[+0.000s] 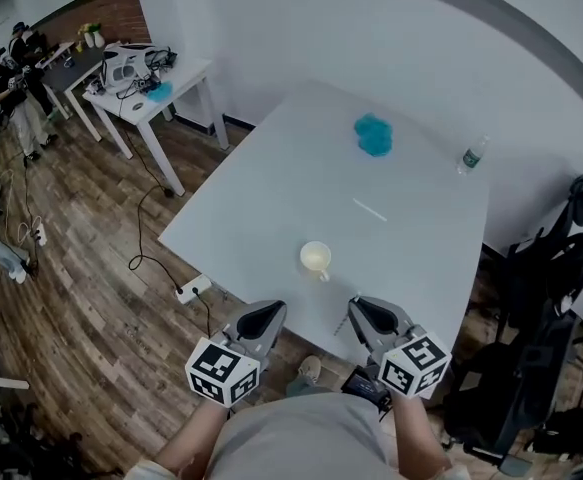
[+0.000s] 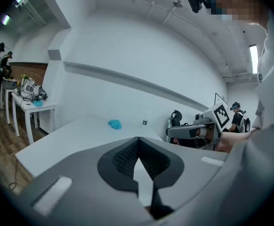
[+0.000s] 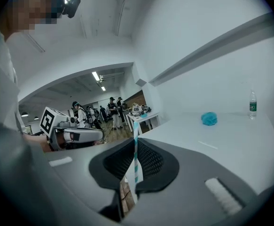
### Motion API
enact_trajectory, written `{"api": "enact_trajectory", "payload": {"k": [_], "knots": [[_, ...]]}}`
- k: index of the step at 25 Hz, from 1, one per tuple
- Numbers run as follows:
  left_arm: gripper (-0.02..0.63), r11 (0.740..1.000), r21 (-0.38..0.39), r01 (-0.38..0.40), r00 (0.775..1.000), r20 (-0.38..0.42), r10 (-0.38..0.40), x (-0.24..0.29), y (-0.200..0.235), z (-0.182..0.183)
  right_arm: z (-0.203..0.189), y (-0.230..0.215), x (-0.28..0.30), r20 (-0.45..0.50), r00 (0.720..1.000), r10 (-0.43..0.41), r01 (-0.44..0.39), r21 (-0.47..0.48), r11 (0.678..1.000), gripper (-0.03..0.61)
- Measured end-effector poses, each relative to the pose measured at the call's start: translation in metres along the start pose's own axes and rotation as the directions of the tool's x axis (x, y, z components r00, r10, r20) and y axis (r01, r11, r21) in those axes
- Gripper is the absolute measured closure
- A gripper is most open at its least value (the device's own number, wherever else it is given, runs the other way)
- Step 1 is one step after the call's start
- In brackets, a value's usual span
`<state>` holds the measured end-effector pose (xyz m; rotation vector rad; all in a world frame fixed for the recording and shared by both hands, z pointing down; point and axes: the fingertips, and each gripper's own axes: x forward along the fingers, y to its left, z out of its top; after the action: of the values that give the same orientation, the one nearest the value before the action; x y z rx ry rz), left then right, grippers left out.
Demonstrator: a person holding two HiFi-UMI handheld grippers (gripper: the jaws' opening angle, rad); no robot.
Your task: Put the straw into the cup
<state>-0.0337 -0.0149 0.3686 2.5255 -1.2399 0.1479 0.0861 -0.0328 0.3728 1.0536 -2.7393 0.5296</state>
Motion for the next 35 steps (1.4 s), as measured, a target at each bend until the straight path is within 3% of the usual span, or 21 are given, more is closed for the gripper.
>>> {"api": "enact_trajectory", "payload": {"k": [5, 13, 35], "knots": [[0.595, 0.999, -0.005, -0.046, 0.999, -0.012, 0.045, 0.02, 0.007, 0.005, 0.009, -0.023, 0.009, 0.011, 0.999, 0.038, -0.038, 0.013, 0.999, 0.551], [0.595, 0.999, 0.015, -0.05, 0.998, -0.025, 0.051, 0.043, 0.007, 0.014, 0.016, -0.049, 0.007, 0.032, 0.999, 0.019, -0.02, 0.051, 0.998, 0.551], [0.595, 0.999, 0.026, 0.036, 0.999, -0.032, -0.035, 0.065, 0.062, 0.041, 0.04, -0.074, 0.047, 0.093, 0.989, -0.113, 0.1, 0.128, 0.987, 0.55]]}}
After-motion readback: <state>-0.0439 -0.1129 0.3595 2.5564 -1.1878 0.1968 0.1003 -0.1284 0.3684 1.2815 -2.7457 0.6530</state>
